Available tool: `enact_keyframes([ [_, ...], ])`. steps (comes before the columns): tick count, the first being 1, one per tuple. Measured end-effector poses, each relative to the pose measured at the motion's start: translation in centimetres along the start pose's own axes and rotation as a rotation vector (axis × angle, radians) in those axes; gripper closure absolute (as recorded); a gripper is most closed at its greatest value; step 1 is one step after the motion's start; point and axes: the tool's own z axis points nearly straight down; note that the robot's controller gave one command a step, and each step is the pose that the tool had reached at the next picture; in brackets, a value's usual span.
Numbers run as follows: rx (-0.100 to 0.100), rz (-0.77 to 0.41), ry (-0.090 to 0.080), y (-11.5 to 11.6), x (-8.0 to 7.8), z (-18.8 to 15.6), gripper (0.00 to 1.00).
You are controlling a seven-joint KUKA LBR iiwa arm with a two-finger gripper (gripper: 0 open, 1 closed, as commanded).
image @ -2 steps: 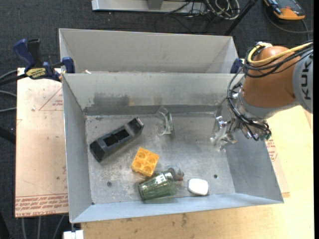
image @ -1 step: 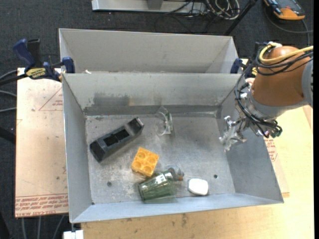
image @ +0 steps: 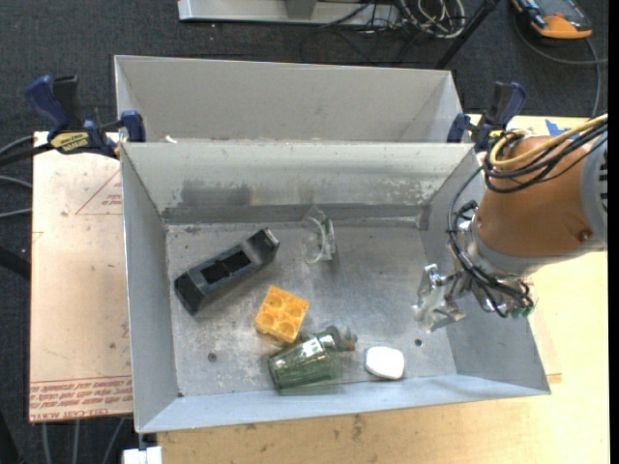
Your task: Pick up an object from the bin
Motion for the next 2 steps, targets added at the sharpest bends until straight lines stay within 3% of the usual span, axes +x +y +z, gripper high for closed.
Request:
enact_keyframes([
  [1,-0.006,0.006,0.006,1.6,0.9,0.5,1.0],
  [2,-0.001,-0.458,-0.005,11.3,-7.0,-0.2,0.0],
])
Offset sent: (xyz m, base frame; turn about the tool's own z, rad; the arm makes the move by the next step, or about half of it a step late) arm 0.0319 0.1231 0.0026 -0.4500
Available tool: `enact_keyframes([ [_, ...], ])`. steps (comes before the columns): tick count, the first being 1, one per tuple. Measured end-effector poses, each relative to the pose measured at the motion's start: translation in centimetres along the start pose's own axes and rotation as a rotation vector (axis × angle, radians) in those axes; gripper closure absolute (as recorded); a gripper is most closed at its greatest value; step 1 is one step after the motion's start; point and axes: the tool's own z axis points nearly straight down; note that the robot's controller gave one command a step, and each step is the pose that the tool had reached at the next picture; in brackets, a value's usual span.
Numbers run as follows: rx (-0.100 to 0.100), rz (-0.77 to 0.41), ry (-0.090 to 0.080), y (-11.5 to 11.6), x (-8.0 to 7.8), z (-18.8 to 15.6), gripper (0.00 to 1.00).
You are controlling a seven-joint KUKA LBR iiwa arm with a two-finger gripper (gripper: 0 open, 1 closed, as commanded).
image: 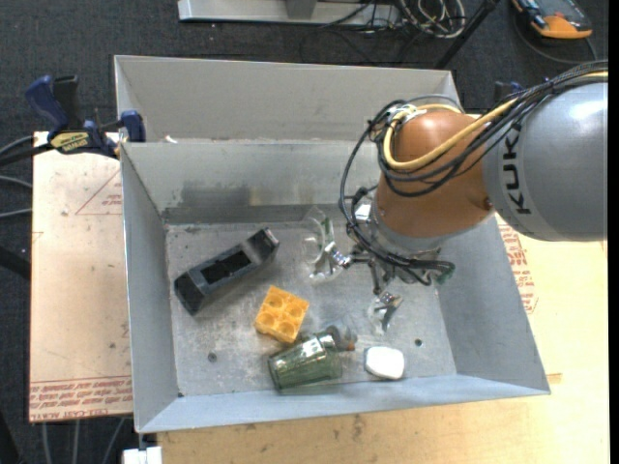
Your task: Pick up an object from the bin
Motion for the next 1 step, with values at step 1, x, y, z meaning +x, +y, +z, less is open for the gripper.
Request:
enact_keyframes([
  [1,0.0,0.008,0.002,-0.24,0.33,0.01,0.0],
])
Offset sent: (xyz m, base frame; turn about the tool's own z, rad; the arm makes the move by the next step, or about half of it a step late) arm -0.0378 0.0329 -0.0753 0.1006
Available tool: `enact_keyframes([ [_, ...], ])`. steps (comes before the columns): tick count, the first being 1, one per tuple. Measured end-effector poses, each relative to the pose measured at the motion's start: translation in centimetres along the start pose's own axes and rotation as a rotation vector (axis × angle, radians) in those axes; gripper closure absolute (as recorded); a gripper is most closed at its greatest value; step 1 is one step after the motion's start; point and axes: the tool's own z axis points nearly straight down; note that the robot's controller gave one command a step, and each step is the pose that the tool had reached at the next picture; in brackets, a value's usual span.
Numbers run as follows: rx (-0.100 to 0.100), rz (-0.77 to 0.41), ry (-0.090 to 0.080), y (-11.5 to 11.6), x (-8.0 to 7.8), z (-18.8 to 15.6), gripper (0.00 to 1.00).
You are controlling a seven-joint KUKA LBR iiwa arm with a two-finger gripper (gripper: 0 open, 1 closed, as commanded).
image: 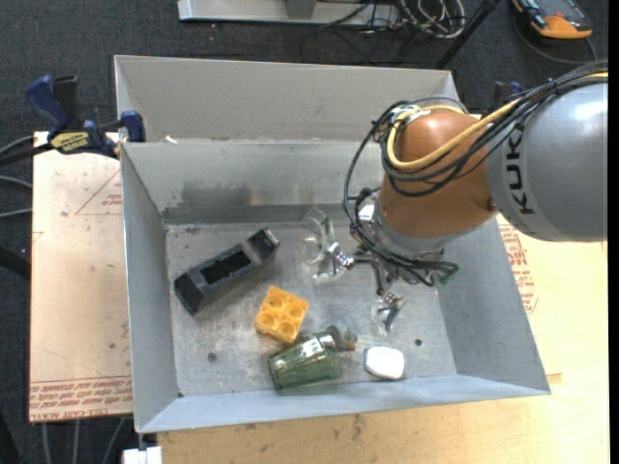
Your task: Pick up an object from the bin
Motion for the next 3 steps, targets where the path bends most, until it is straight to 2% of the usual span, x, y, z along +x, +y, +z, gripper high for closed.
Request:
enact_keyframes([
  [1,0.007,0.092,-0.013,5.04,-0.45,6.82,1.0],
  [2,0.002,0.092,0.002,5.13,0.05,7.15,0.0],
  [3,0.002,0.092,0.002,5.13,0.05,7.15,0.0],
])
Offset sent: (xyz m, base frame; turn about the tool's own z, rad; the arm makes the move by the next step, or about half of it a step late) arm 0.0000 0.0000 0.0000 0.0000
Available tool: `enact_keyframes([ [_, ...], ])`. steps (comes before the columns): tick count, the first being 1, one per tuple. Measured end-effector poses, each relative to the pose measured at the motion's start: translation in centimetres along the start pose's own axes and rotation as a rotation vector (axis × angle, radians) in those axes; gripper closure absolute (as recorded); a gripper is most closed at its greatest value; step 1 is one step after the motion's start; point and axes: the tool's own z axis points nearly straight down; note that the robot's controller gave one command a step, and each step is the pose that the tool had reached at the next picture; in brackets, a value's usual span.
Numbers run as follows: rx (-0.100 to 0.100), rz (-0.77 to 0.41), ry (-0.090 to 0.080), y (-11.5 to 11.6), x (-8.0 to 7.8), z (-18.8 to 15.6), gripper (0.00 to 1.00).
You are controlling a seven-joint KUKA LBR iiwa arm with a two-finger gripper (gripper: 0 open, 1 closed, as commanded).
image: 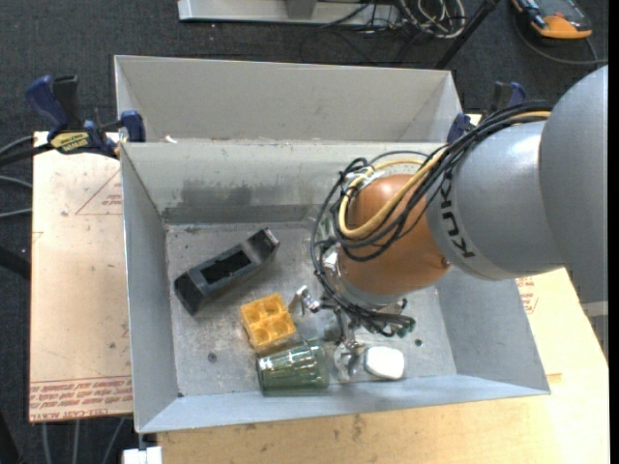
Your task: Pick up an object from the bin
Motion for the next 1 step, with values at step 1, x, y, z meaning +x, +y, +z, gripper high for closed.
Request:
enact_keyframes([
  [1,0.012,0.117,-0.03,4.88,-0.86,-0.38,1.0],
])
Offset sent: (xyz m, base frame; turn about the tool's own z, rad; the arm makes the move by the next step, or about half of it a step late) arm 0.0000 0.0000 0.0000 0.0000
